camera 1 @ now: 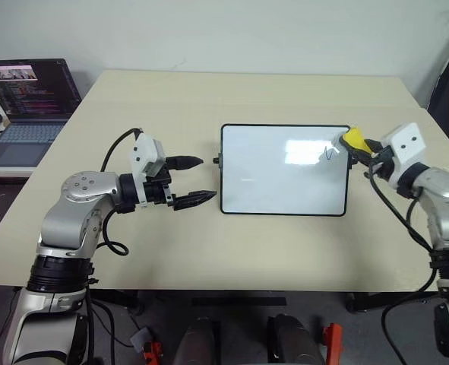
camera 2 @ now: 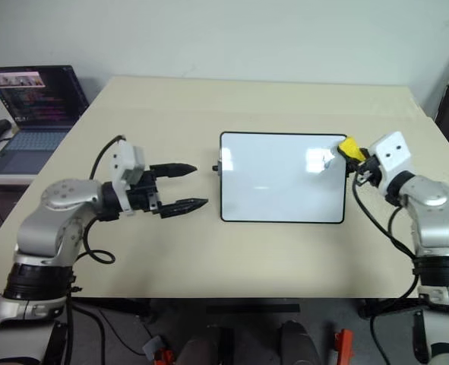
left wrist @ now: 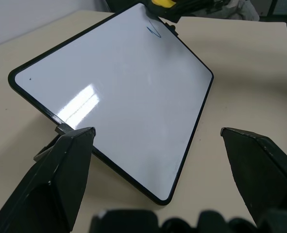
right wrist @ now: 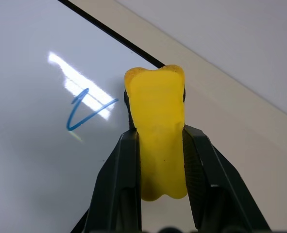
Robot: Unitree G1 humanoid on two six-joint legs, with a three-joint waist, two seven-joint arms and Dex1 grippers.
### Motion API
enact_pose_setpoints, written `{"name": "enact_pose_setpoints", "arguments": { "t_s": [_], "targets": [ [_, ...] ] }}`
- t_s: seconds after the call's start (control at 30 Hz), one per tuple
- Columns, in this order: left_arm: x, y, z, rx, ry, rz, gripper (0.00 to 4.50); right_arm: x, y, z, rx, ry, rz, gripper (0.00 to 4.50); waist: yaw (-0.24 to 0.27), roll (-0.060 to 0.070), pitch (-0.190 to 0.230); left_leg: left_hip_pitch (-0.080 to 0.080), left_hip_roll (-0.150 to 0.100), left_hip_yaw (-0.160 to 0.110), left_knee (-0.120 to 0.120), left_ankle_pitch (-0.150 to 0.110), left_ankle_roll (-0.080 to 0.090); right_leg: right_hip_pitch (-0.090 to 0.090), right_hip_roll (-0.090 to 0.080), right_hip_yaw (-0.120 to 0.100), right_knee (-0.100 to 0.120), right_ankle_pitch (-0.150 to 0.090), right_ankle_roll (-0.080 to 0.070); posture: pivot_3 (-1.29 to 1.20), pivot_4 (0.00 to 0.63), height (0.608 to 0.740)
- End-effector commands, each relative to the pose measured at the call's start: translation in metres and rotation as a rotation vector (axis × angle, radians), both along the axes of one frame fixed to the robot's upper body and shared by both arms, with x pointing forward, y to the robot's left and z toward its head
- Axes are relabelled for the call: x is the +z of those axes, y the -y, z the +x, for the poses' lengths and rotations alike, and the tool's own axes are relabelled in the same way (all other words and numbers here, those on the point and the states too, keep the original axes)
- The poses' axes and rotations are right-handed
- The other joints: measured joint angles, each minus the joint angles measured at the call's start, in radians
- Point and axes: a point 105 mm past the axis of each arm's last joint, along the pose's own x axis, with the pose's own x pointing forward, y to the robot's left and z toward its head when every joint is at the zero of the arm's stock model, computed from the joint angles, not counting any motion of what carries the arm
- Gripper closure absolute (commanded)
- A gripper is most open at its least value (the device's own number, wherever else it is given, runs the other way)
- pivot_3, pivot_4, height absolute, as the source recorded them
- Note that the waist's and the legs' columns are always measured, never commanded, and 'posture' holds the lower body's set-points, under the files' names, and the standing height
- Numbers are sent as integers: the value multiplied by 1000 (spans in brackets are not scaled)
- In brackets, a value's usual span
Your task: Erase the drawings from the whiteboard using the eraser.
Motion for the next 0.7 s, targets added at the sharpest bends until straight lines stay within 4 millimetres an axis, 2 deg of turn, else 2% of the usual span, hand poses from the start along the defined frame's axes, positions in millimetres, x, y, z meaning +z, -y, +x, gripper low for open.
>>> {"name": "enact_pose_setpoints", "arguments": {
  "t_s": [0.03,0.13,0.4,0.57,0.7],
  "targets": [
    [12,5,-5,-23,51,-4,0,21,-7,5,8,87,-11,3670,-1,0,0,0,0,0,0,0,0,0,0,0,0,0,0,0,150,740],
    [12,4,-6,-19,50,-4,0,22,-15,8,26,92,-12,3670,-2,0,0,0,0,0,0,0,0,0,0,0,1,0,0,0,150,740],
    [11,3,-7,-11,49,-3,0,5,-24,19,-5,20,-92,3670,-6,0,0,1,0,0,1,0,0,0,0,0,3,0,0,0,150,740],
    [10,3,-7,-7,45,-2,0,-19,-32,17,23,-59,-190,3671,-14,0,0,3,0,0,4,0,0,1,0,1,8,0,0,0,150,740],
    [11,2,-6,-7,46,-1,0,-47,-55,4,133,-148,-310,3671,-21,-1,-1,4,0,-1,9,0,0,2,1,1,12,0,-1,0,150,740]
  ]
}}
